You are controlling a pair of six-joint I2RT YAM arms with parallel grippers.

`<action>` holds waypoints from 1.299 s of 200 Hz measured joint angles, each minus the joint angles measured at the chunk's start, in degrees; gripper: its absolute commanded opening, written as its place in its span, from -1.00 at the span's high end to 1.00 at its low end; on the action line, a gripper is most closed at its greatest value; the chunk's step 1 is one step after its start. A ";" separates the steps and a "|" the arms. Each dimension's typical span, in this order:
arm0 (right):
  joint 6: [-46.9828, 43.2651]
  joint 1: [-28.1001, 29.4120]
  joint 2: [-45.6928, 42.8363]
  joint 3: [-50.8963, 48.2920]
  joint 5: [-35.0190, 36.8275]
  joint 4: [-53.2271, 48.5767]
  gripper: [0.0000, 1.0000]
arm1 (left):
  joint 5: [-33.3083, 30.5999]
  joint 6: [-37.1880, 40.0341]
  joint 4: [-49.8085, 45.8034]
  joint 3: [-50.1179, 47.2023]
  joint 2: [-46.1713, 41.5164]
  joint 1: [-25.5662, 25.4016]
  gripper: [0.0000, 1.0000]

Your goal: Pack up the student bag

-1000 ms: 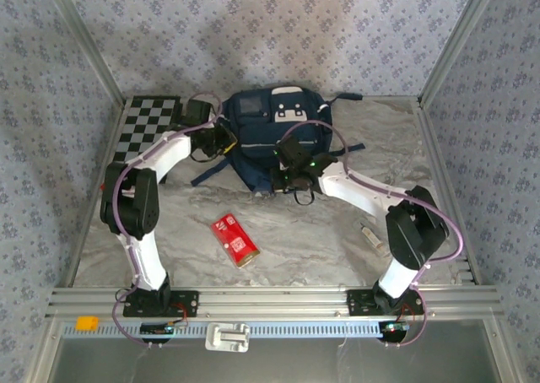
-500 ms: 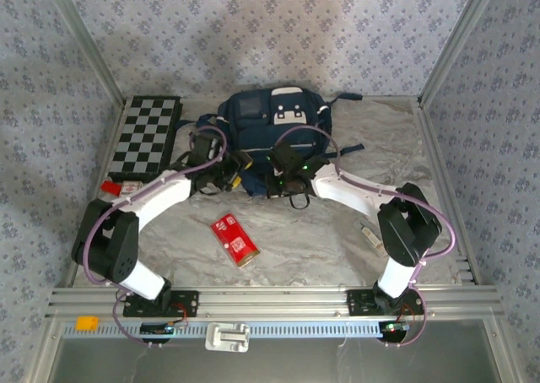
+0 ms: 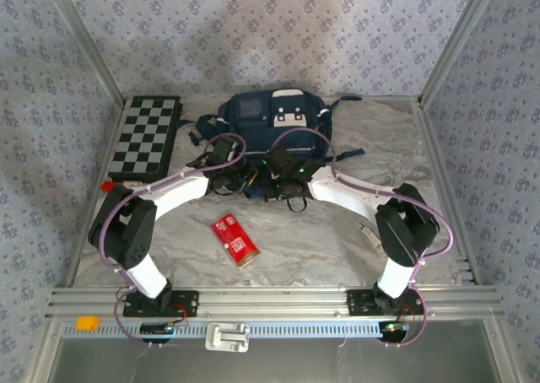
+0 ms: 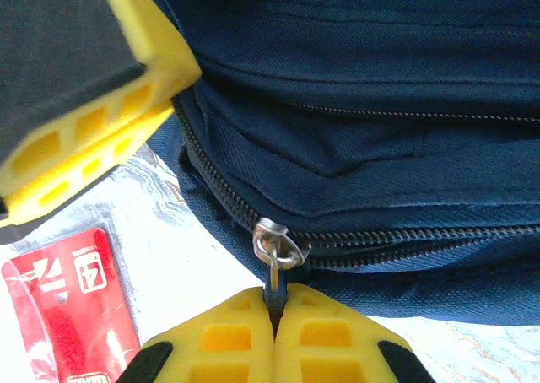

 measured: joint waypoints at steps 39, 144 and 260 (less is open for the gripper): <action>0.24 -0.15 -0.46 -0.50 0.90 -0.96 1.00 | -0.55 2.97 -1.77 0.02 -0.72 0.66 1.00; 0.70 -7.04 -10.71 -10.71 1.81 -1.03 1.00 | 2.75 17.70 -9.44 3.72 -3.78 9.90 1.00; 6.05 1.92 -5.68 -6.82 2.25 2.32 1.00 | 7.65 26.51 -12.15 8.76 -1.11 18.08 -0.02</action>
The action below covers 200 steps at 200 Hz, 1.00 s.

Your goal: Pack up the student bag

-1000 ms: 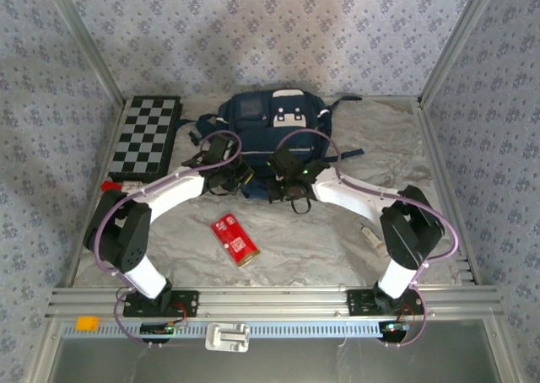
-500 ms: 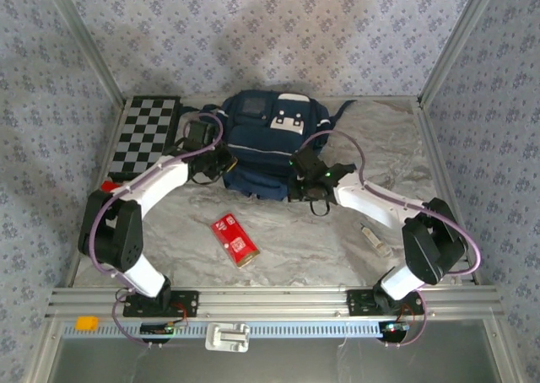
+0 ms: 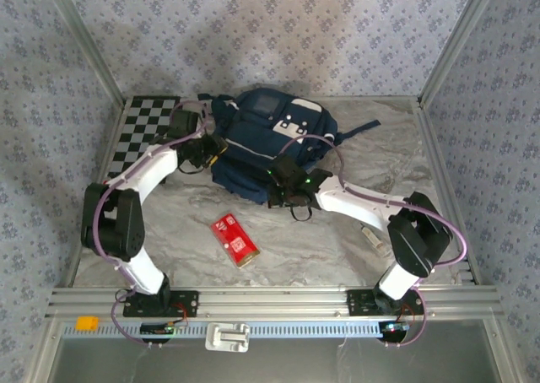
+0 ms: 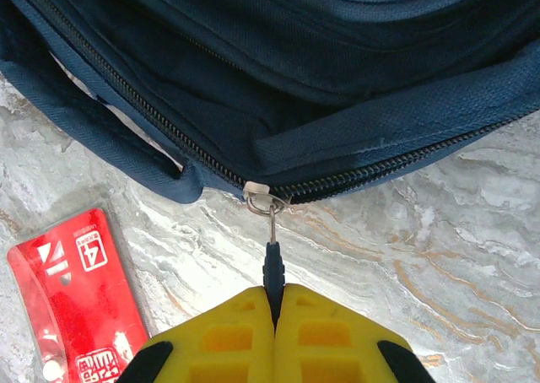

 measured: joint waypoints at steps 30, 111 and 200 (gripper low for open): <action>0.50 0.61 0.11 0.00 0.79 -0.11 1.00 | -0.24 -7.74 3.13 -11.52 -10.71 -2.80 -0.21; 0.68 1.27 1.92 0.55 1.66 -0.11 1.00 | -7.82 -24.72 5.42 -10.23 -6.27 -17.07 -0.26; 0.63 1.25 2.93 0.85 2.23 -0.04 1.00 | -11.43 -31.89 5.46 -5.95 1.75 -20.20 0.57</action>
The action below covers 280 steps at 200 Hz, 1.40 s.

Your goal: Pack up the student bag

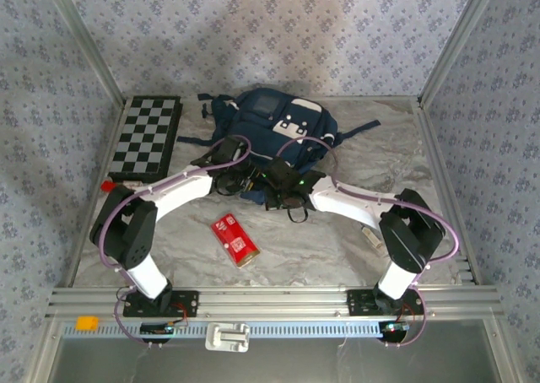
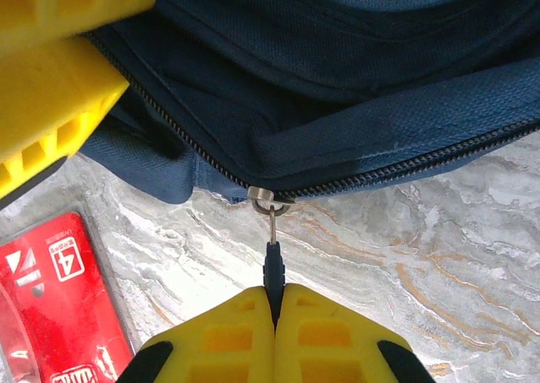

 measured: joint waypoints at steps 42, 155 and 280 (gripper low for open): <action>0.02 -0.07 0.72 0.98 0.96 -0.35 1.00 | -0.52 -0.81 -0.20 0.00 0.96 0.02 1.00; -1.07 -6.29 -2.12 -0.92 4.22 -1.66 1.00 | 0.09 4.74 -2.23 -4.98 -10.19 5.11 1.00; -5.42 -17.03 0.15 -2.25 1.97 2.78 1.00 | 8.11 17.07 -6.36 -6.73 -15.13 16.11 1.00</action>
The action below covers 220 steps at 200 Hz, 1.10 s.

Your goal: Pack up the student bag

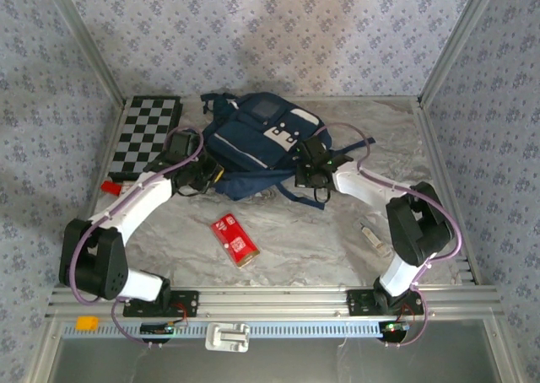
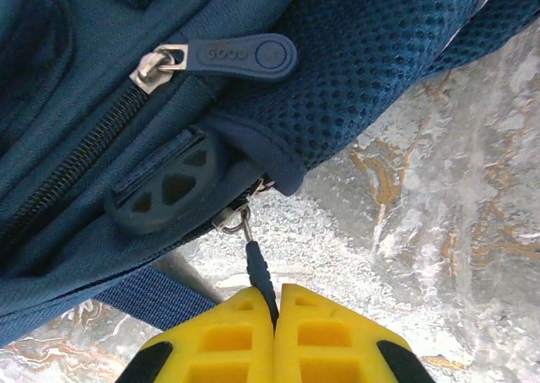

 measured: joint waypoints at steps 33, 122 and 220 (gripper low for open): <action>-0.26 1.73 1.18 1.14 -0.92 -1.05 0.77 | 0.76 3.04 -0.74 0.02 1.16 1.38 0.71; 6.88 -0.42 0.13 9.88 -10.32 -4.17 0.03 | 1.40 6.93 2.97 4.94 1.03 -7.58 0.16; 9.75 -4.55 13.53 23.17 -13.57 -9.14 0.09 | -0.72 7.87 4.90 1.75 8.07 -13.20 0.44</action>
